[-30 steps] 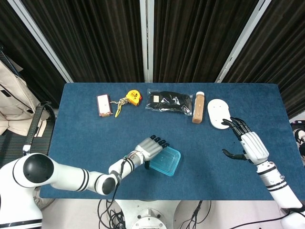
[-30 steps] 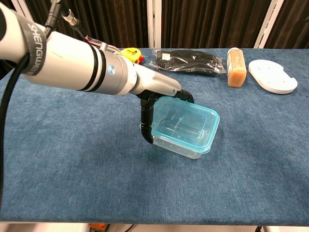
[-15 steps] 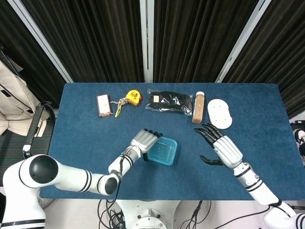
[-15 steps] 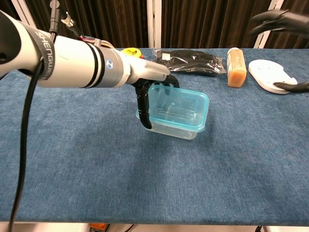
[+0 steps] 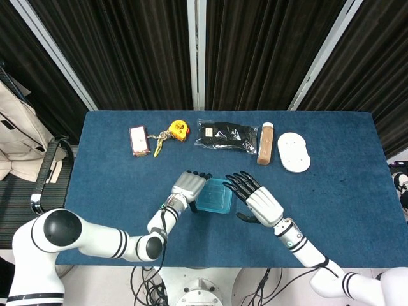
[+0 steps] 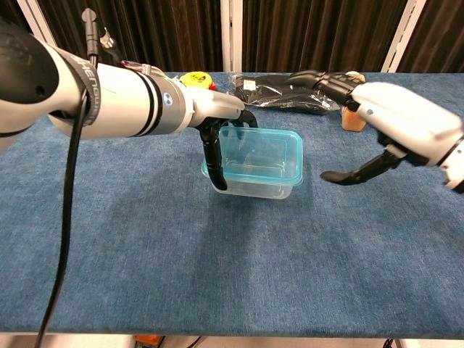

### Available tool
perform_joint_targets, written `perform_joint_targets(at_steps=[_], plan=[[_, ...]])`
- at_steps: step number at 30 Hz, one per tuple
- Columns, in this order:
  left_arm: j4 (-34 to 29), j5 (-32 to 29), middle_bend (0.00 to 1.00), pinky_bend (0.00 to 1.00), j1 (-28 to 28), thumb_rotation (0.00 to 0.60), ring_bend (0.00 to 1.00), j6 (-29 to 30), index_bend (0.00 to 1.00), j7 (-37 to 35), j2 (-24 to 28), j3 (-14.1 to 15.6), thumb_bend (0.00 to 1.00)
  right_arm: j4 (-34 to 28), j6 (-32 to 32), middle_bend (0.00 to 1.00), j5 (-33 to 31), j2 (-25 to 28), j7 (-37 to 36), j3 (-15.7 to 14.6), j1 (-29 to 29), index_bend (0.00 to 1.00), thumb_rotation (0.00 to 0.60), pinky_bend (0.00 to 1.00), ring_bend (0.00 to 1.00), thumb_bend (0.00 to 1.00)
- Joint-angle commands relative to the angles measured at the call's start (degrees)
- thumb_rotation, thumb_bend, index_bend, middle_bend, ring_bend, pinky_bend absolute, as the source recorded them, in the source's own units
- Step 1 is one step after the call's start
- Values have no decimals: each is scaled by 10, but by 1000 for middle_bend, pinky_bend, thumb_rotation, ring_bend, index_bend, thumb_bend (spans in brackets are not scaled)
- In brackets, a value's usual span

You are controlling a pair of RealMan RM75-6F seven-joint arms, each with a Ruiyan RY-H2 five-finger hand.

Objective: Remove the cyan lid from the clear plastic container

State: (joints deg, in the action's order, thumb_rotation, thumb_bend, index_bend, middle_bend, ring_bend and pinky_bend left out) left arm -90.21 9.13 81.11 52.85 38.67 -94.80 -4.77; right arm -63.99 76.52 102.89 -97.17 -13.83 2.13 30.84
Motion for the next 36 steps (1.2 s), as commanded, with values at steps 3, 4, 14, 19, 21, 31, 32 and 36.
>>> perform_joint_targets(at_steps=[3,4,14,19,21,31,32,36], plan=[[0,-8,258,198,-7,600,182,-14,292,4,3,-10,42,57,24,0,6,-45,-38,-9,10,0,600,0,0,26],[0,-9,258,198,-7,600,182,-18,292,6,5,-10,42,65,25,0,6,-49,-41,-11,11,0,600,0,0,26],[-2,-7,255,198,-6,600,182,-13,290,31,3,-11,42,109,26,0,3,-81,-48,-17,27,0,600,0,0,26],[0,-12,251,198,-7,600,181,-14,289,38,3,-13,44,131,33,0,2,-91,-49,-18,32,0,600,0,0,21],[0,-15,250,198,-7,600,182,-12,289,41,2,-14,45,141,38,0,0,-96,-49,-18,32,0,600,0,0,19],[1,-32,248,198,-6,600,181,-22,275,51,6,-21,44,182,56,0,-3,-118,-61,-19,41,0,600,0,0,17],[1,-33,248,198,-5,600,182,-24,273,53,6,-21,44,186,56,0,-3,-120,-62,-20,42,0,600,0,0,17],[3,-38,247,198,-5,600,181,-27,269,55,6,-21,44,193,56,0,-5,-123,-64,-25,41,0,600,0,0,17]])
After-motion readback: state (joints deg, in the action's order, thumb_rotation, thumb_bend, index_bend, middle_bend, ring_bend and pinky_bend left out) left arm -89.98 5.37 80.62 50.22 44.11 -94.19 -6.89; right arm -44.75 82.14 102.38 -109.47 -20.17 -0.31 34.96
